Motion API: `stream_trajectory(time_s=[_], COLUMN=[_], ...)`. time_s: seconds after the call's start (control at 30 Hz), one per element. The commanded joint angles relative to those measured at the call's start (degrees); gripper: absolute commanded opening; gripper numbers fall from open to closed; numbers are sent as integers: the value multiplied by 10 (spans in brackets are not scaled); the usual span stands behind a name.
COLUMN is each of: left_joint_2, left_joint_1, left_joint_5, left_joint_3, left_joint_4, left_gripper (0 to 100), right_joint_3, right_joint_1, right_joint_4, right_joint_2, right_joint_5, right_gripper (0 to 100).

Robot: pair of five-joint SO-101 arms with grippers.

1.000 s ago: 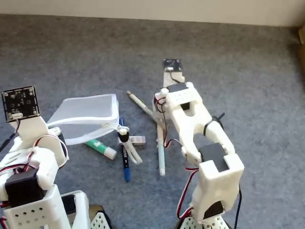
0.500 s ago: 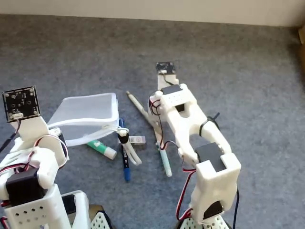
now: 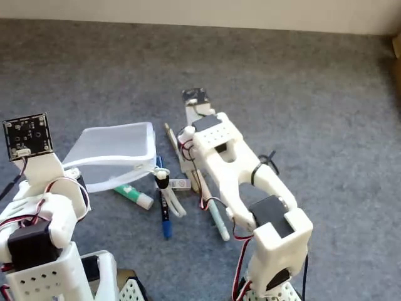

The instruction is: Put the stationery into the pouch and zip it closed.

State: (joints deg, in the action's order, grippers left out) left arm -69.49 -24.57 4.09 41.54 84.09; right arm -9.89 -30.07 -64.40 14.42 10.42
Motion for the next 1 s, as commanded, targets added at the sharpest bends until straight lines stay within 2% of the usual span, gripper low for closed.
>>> stream_trajectory(time_s=[0.0, 0.27, 0.5, 0.7, 0.97], left_joint_2=[8, 8, 8, 8, 7], left_joint_1=[-7, -7, -6, -4, -4], left_joint_5=[5, 5, 5, 5, 6], left_joint_3=[4, 4, 4, 4, 0], left_joint_4=[-3, -3, -3, -3, -4], left_gripper=[8, 8, 8, 9, 10], right_joint_3=[-1, -5, -7, -29, -23], right_joint_1=[-6, -2, 6, 24, 29], right_joint_4=[23, 29, 49, 38, -56], right_joint_2=[-20, 5, 8, 4, 2], right_joint_5=[0, 0, -102, -113, -116], right_gripper=[177, 170, 11, 5, 5])
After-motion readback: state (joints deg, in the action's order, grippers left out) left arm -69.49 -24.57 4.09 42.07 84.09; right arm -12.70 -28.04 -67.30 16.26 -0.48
